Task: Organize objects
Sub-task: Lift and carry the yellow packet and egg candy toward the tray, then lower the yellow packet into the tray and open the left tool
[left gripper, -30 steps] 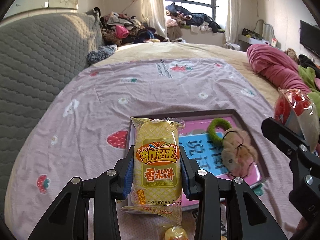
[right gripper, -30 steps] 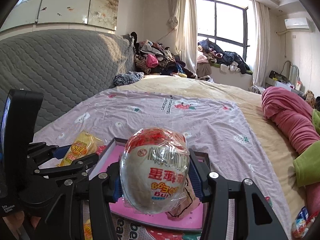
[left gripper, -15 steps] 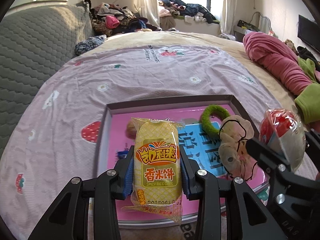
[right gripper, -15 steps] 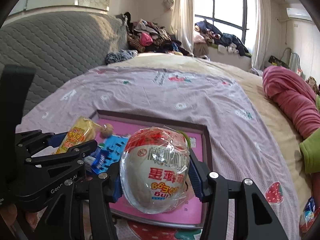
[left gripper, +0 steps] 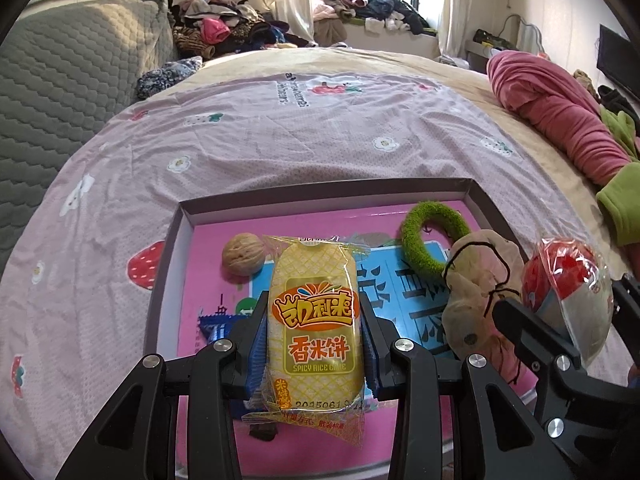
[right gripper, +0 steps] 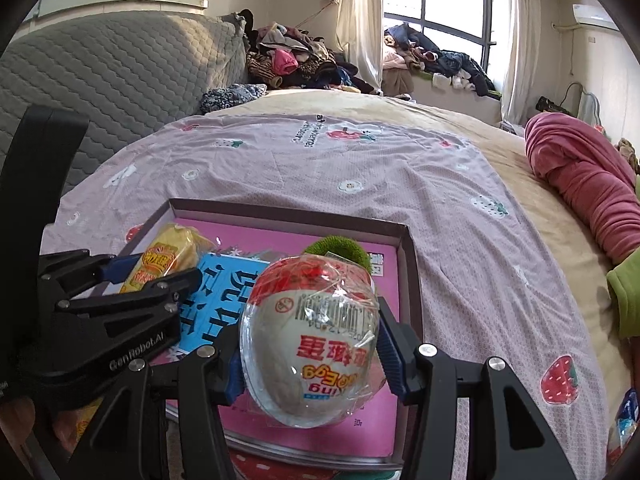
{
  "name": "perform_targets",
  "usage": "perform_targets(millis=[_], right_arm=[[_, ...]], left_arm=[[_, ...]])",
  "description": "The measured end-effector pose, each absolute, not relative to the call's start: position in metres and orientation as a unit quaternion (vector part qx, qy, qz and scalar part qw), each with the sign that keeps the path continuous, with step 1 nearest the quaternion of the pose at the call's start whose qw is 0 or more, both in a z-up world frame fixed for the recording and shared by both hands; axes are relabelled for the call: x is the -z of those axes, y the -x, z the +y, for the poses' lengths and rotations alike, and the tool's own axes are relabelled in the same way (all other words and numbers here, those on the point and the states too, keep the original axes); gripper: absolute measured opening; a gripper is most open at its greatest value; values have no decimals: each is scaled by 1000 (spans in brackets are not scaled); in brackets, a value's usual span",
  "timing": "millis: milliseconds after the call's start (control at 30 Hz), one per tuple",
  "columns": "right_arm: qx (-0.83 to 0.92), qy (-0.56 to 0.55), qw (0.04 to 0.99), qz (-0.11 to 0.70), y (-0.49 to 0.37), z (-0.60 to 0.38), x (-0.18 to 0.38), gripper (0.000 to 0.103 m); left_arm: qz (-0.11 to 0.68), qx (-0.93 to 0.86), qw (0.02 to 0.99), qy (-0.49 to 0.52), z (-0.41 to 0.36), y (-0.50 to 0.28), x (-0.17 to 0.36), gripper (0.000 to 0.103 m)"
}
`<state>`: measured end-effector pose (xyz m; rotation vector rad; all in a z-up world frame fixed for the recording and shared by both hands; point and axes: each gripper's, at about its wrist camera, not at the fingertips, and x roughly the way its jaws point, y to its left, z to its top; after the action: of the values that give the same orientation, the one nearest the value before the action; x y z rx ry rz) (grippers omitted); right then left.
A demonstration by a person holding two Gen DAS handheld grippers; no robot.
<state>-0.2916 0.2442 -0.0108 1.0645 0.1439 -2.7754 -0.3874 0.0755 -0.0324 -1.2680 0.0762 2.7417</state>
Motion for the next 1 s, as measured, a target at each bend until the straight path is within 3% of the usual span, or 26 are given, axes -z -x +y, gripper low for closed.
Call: perform_targets(millis=[1000], right_arm=[[909,-396,96,93,303,223,38,54]], left_arm=[[13,-898,78,433,80,409,53,40]])
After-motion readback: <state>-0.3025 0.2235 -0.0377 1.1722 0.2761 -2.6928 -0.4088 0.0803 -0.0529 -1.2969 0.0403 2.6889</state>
